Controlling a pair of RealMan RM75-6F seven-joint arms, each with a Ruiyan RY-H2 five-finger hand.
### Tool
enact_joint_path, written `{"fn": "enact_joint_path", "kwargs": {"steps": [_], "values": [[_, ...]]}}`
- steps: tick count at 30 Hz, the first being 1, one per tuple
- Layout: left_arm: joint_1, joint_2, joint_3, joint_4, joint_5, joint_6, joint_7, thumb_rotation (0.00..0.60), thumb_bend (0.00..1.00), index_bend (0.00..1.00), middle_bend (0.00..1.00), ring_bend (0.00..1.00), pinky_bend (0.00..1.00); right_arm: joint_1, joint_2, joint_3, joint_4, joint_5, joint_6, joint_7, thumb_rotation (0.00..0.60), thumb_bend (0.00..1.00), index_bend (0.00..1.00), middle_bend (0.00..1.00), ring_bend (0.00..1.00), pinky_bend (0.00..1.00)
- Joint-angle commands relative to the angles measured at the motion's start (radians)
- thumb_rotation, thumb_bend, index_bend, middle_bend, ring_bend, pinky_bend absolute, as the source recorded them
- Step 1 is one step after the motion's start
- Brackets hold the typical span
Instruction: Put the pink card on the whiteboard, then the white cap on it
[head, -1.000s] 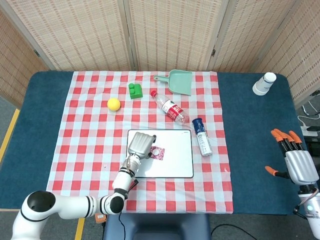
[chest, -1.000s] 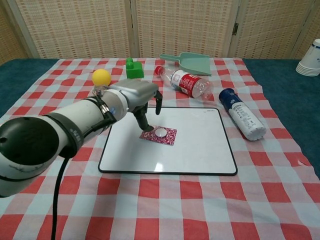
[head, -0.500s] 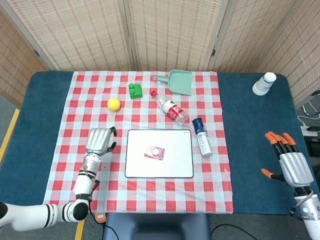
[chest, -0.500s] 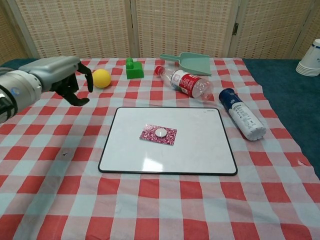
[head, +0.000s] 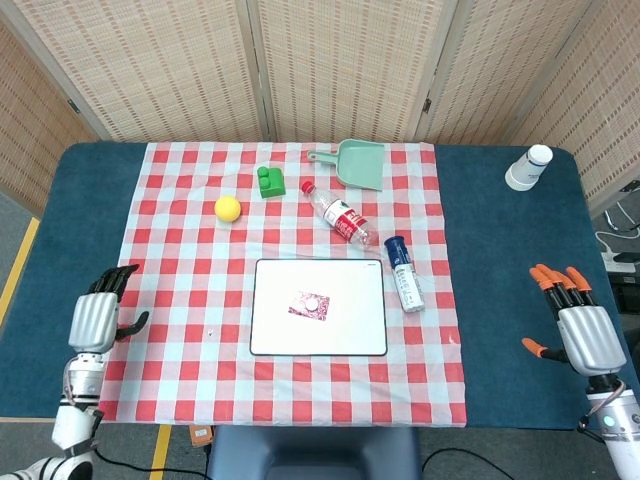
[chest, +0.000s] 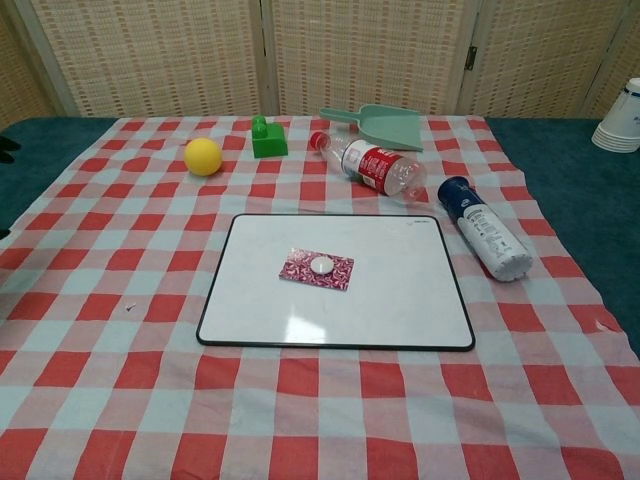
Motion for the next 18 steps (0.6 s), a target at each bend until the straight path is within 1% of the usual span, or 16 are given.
{"fn": "enact_joint_path", "kwargs": {"steps": [1,4,7,12,18], "values": [[0.042,0.014,0.042,0.079,0.062,0.007,-0.023,0.600,0.20,0.00,0.00,0.00,0.00,-0.001,-0.003,0.003,-0.004,0.004,0.002,-0.009,0.600,0.00,0.04,0.07,0.00,0.00],[0.075,0.018,0.056,0.119,0.087,0.019,-0.012,0.600,0.18,0.00,0.00,0.00,0.00,-0.004,-0.008,0.011,-0.005,0.010,0.015,-0.018,0.600,0.00,0.03,0.07,0.00,0.00],[0.098,0.043,0.064,0.123,0.101,0.015,0.002,0.600,0.17,0.00,0.00,0.00,0.00,-0.010,-0.005,0.018,-0.012,0.030,0.016,-0.032,0.600,0.00,0.02,0.07,0.00,0.00],[0.128,0.076,0.050,0.132,0.125,0.027,-0.045,0.600,0.16,0.00,0.00,0.00,0.00,-0.016,0.001,0.031,-0.022,0.052,0.023,-0.046,0.600,0.00,0.01,0.07,0.00,0.00],[0.146,0.067,0.034,0.164,0.141,0.000,-0.073,0.600,0.16,0.00,0.00,0.00,0.00,-0.021,-0.005,0.032,-0.023,0.048,0.036,-0.062,0.600,0.00,0.01,0.07,0.00,0.00]]}}
